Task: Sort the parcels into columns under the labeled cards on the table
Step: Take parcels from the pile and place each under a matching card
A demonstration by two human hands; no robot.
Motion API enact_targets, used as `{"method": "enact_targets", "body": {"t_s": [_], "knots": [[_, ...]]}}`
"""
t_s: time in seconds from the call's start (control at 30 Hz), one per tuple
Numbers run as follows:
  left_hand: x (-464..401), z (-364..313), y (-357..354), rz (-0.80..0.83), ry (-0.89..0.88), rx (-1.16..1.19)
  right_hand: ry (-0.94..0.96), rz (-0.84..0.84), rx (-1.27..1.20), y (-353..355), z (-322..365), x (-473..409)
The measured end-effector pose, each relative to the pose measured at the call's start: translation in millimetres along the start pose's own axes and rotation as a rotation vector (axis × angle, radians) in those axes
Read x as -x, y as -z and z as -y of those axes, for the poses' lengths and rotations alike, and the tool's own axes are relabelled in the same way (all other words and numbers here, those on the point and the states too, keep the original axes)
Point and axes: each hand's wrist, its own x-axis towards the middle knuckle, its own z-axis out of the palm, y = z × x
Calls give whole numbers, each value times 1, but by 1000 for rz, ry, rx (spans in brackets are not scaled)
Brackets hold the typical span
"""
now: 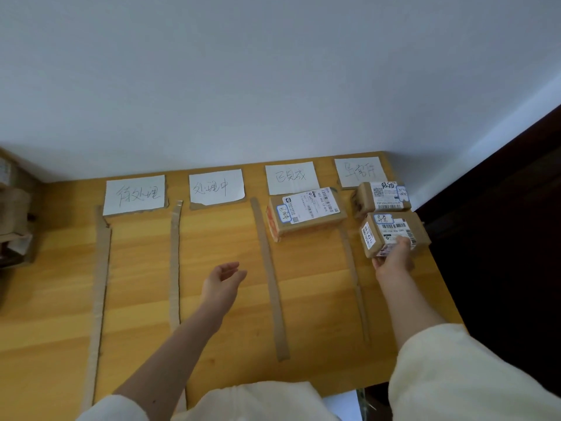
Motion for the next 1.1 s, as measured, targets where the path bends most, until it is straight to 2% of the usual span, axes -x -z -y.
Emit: {"method": "enact_targets", "body": {"t_s": [0.27,0.47,0.63,0.73,0.83,0.97,1.1], "knots": [[1,-5,-4,-19,-9,-19,-51,-15,56,-1,4,-15],[3,-3,-4,-21,-13,-7,-67,-81,190,0,1,-24],[8,2,1,-17,2,8,-37,-221,256,-13,1,4],[13,3,8,-15,5,32,19,-221,262,-29,-11,33],[18,6,19,-25,9,64,73,-71,352,-47,-37,68],[23,16,42,-67,5,116,31,350,529,-67,-80,130],[28,29,76,-126,16,195,-29,718,838,-84,-134,189]]}}
